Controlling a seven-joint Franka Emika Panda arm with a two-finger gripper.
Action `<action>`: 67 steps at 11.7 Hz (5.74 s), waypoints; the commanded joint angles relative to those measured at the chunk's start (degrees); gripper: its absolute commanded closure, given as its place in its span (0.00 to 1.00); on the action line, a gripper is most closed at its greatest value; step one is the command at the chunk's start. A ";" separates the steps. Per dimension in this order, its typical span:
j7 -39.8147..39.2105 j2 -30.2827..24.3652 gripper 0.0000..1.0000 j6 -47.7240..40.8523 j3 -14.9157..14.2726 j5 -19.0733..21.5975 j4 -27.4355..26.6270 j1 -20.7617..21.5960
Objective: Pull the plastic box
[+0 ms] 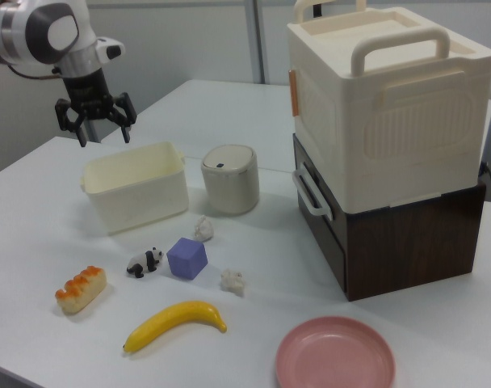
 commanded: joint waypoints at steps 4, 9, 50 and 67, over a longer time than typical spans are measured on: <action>-11.42 9.66 0.00 14.52 -0.66 -1.60 -0.45 2.74; -17.18 14.23 0.00 17.76 -0.49 -3.62 -0.54 2.47; -10.07 3.95 0.00 16.63 -0.58 -5.66 -13.92 -0.43; 36.96 -6.68 0.00 -2.35 -1.19 -4.86 -2.65 -12.56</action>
